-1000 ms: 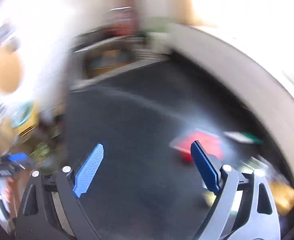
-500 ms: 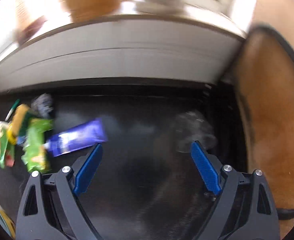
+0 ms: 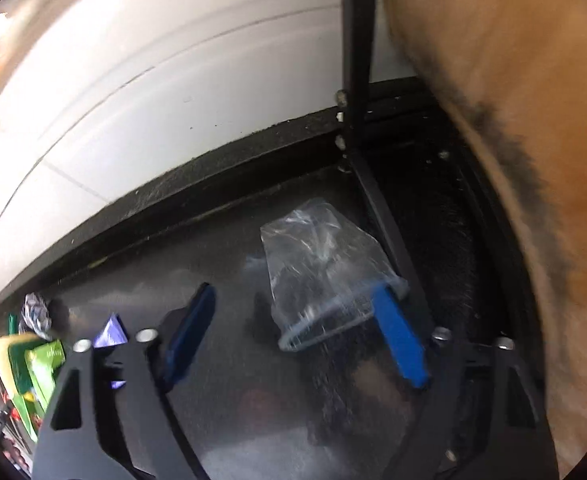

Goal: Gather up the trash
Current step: 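Grasp the red plastic cup with the left gripper while the right grasps the clear cup, then carry the red cup and clear cup over the trash bin with both grippers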

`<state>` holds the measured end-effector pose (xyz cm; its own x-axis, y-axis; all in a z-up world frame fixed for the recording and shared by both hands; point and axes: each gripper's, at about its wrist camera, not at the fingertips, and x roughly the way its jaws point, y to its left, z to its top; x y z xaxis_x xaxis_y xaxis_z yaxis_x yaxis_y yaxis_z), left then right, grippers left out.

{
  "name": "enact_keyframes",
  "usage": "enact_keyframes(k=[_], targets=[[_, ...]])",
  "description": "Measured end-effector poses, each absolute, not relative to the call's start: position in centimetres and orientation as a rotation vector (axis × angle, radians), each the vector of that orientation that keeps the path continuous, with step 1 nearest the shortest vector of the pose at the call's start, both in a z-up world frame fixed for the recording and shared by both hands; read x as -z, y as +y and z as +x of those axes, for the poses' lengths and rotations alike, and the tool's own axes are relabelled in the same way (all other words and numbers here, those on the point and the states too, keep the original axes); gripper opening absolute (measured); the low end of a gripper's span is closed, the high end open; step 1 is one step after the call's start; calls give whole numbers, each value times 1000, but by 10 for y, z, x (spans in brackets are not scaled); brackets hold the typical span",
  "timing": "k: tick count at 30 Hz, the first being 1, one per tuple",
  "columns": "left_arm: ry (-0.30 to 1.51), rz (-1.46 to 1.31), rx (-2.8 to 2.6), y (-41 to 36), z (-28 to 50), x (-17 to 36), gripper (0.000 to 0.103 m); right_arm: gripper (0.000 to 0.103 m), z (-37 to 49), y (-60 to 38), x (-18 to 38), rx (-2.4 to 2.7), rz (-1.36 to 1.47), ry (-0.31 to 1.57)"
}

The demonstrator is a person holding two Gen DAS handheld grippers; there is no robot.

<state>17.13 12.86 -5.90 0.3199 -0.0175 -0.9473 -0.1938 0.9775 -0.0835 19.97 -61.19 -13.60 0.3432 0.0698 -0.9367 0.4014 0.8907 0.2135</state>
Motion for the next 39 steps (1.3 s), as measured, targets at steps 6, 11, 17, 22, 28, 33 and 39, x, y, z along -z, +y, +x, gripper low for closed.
enact_keyframes(k=[6, 11, 17, 22, 28, 33, 39], targets=[[1257, -213, -107, 131, 184, 70, 41, 29, 209, -621, 148, 191, 559, 1189], [1250, -271, -44, 126, 184, 64, 40, 6, 207, -617, 137, 146, 527, 1151], [1215, -264, -32, 119, 165, 43, 39, 6, 189, -602, 119, 82, 515, 1116], [1166, -251, -52, 119, 130, 14, 39, 6, 161, -598, 88, 16, 474, 1073], [1113, -291, -157, 155, 65, -13, 39, 6, 152, -528, 42, -158, 338, 1012], [1071, -379, -306, 204, -6, -23, 39, 6, 156, -432, 12, -375, 231, 990], [1042, -497, -482, 251, -108, -28, 39, 6, 150, -263, -28, -702, 34, 959]])
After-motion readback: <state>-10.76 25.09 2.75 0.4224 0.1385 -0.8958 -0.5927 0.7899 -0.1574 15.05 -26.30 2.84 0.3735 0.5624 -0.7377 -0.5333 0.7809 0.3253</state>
